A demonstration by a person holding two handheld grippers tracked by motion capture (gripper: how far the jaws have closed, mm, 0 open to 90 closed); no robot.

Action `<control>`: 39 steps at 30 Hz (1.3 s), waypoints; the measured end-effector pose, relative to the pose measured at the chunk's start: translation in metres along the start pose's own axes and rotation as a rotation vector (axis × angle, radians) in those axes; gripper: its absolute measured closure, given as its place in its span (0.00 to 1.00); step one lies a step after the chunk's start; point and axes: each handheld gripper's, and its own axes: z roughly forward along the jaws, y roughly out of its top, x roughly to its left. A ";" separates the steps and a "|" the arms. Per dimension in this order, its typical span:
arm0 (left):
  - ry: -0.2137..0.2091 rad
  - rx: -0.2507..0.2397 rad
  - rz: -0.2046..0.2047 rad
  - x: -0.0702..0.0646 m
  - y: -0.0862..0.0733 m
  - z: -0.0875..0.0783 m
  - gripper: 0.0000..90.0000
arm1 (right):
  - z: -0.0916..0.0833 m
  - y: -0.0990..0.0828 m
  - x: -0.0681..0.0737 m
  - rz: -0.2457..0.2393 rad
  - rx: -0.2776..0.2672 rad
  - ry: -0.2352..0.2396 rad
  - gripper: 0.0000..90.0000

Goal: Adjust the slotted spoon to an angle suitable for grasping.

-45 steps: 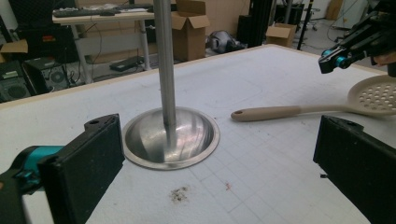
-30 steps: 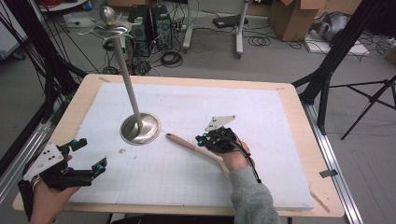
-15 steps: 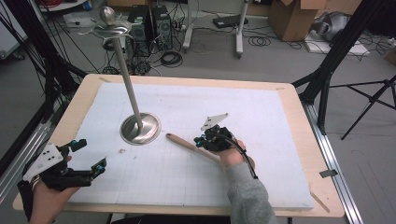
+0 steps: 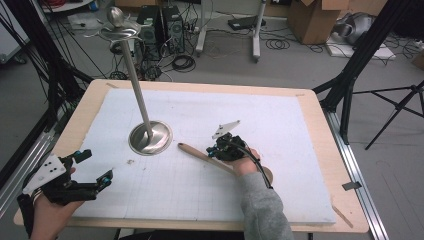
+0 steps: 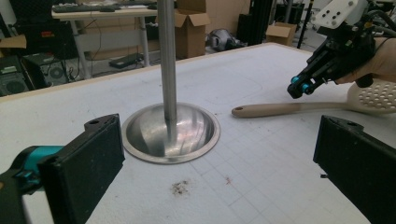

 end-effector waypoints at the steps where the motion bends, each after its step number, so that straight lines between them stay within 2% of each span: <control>1: -0.001 0.002 0.001 0.000 0.000 0.000 0.02 | 0.001 0.000 -0.001 0.002 0.003 0.000 1.00; 16: -0.003 0.000 -0.006 0.001 -0.001 -0.002 0.02 | 0.019 -0.001 -0.002 -0.020 0.052 0.001 1.00; 24: -0.004 0.002 -0.006 0.000 -0.001 -0.003 0.02 | 0.019 -0.001 -0.002 -0.010 0.045 0.012 1.00; 39: -0.007 0.007 -0.001 -0.001 -0.001 -0.001 0.02 | 0.022 0.001 0.005 -0.071 0.045 0.078 1.00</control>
